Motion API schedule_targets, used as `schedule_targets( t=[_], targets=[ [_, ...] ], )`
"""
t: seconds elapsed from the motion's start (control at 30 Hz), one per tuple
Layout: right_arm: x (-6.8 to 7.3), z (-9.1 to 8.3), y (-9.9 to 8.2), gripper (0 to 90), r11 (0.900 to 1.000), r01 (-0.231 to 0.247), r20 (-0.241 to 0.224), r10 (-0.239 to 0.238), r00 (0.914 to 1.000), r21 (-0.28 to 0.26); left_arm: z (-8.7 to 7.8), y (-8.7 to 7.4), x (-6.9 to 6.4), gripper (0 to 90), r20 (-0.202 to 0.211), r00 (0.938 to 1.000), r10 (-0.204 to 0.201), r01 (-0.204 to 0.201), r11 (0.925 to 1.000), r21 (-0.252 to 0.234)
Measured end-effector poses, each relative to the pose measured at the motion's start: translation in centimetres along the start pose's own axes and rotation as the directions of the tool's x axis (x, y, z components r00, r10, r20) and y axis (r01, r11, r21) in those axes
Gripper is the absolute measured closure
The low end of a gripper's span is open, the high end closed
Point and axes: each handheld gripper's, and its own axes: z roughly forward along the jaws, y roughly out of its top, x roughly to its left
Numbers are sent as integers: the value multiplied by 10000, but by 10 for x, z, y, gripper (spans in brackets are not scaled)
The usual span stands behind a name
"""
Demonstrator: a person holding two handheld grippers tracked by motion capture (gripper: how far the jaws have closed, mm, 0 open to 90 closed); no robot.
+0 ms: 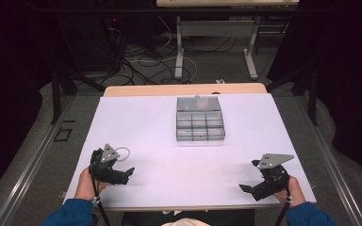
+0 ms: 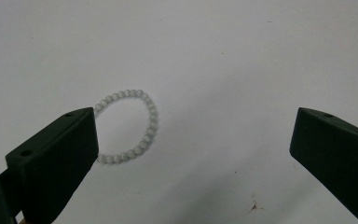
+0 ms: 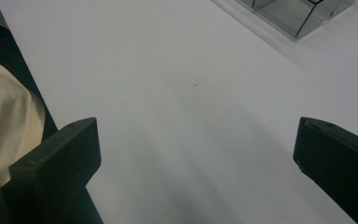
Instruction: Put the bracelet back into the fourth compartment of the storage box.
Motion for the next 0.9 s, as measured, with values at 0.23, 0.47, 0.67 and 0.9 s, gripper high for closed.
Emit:
schedule_targets(
  t=[0.23, 0.47, 0.67, 0.9],
  targets=[
    [0, 0, 0, 4, 10000, -5, 15, 5, 10000, -13, 4, 2, 4, 37, -21, 10000, -65, 65, 9998, 164],
    [0, 0, 0, 4, 10000, -2, 12, 2, 10000, -6, 8, 4, 7, 12, -134, 9998, -120, 125, 9994, 329],
    [0, 1, 0, 4, 10000, 7, 39, -7, 10000, -4, 12, 5, 10, 4, -130, 9995, -296, 301, 9988, 375],
    [1, 0, 0, 4, 9999, -15, 41, 15, 10000, 116, 18, 6, 12, 60, -79, 9995, -300, 305, 9970, 710]
  ],
)
